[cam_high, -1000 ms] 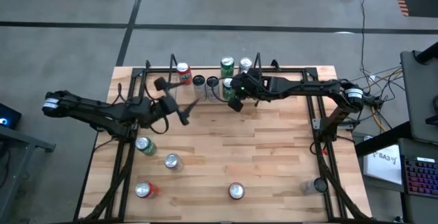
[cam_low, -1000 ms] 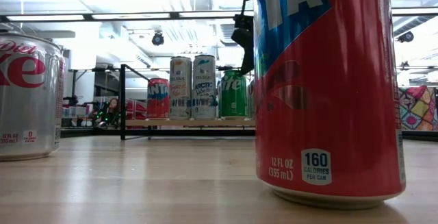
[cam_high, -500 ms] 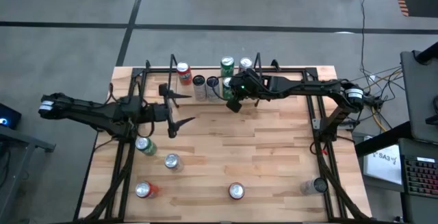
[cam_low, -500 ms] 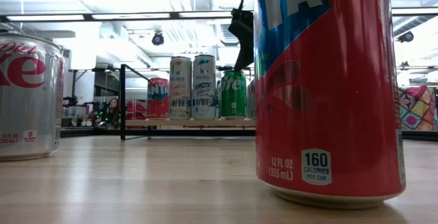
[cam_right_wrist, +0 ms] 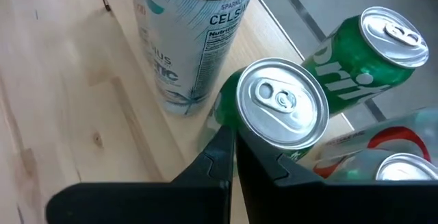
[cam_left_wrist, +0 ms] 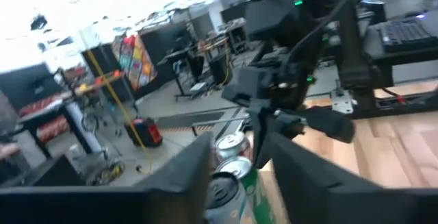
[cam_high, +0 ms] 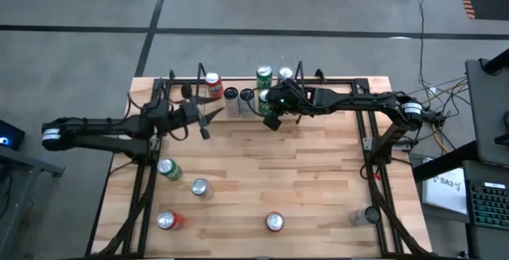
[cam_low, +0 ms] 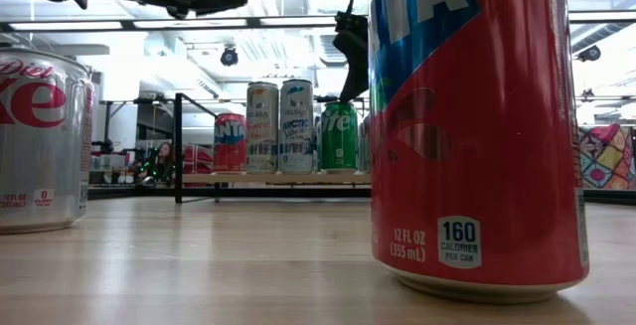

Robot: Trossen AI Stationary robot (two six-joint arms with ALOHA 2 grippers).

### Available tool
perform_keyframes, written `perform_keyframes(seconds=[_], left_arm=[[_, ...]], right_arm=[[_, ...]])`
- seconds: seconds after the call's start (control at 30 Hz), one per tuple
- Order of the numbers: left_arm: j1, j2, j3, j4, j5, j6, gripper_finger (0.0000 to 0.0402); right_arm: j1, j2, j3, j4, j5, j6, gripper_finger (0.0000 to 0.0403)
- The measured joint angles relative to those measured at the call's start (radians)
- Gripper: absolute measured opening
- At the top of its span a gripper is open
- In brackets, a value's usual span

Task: Sort soda cans
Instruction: Put the right green soda can on the shelf and align it with the other green soda can

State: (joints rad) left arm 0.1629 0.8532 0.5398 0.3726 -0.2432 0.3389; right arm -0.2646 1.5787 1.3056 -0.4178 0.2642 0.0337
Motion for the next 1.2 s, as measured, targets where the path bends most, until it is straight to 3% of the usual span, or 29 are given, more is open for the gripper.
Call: perform_keyframes(seconds=[0.1, 0.17, 0.43, 0.57, 0.73, 1.2], left_arm=[[0.019, 0.009, 0.000, -0.010, 0.000, -0.035, 0.0039], [0.019, 0.011, 0.000, -0.035, 0.004, -0.050, 0.0012], [0.018, 0.010, 0.002, -0.051, 0.052, -0.072, 0.0002], [0.019, 0.009, 0.023, -0.054, 0.044, -0.116, 0.0001], [0.025, 0.009, 0.079, -0.050, 0.043, -0.123, 0.0000], [0.050, 0.023, 0.092, -0.023, 0.040, 0.000, 0.0000]], right_arm=[[-0.009, 0.000, 0.000, 0.000, 0.011, -0.029, 0.0009], [-0.020, 0.000, 0.000, 0.000, 0.023, -0.052, 0.0009], [-0.035, -0.002, 0.000, -0.005, 0.021, -0.099, 0.0009], [-0.035, -0.006, 0.000, -0.034, -0.042, -0.088, 0.0009], [-0.035, -0.006, 0.000, -0.009, -0.003, -0.098, 0.0009], [-0.060, -0.007, 0.000, 0.059, -0.001, -0.115, 0.0009]])
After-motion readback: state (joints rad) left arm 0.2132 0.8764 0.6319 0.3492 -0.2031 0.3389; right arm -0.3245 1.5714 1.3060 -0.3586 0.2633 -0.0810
